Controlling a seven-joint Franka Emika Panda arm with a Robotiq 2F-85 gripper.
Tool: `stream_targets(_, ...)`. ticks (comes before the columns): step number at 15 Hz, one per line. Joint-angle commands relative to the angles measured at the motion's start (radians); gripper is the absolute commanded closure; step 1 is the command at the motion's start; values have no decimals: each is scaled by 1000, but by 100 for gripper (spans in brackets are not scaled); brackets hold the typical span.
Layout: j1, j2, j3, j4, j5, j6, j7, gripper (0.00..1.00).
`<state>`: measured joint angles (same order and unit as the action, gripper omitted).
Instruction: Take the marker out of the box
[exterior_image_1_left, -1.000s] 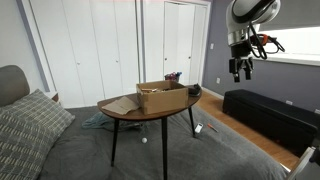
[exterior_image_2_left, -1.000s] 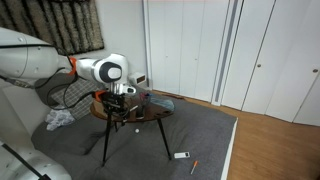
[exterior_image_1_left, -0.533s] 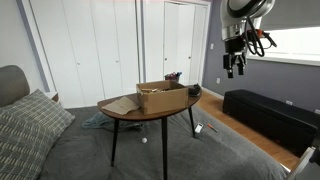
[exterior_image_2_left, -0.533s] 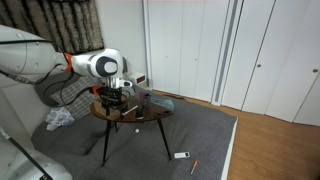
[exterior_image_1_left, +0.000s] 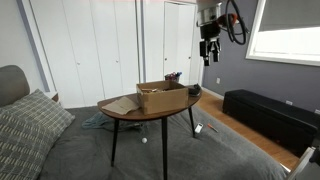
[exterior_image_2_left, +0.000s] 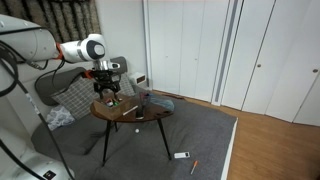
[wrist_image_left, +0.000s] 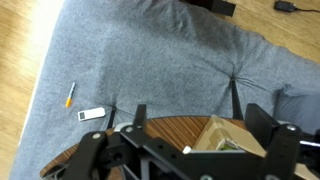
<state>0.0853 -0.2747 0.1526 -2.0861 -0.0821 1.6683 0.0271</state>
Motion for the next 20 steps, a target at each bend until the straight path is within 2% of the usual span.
stream_targets(1, 17, 117, 48, 143, -29, -51, 171, 0)
stream_targets(5, 28, 187, 83, 218, -26, -27, 455, 0)
stream_targets(6, 35, 202, 88, 229, -32, -7, 488, 0)
stream_targets(7, 34, 156, 68, 171, -17, -6, 397, 0)
stream_targets(9, 42, 182, 73, 198, -18, -5, 449, 0)
stream_targets(14, 44, 194, 72, 211, -19, -5, 462, 0)
stream_targets(18, 54, 250, 87, 248, -97, 40, 496, 0)
stream_targets(20, 64, 287, 88, 264, -101, 73, 529, 0)
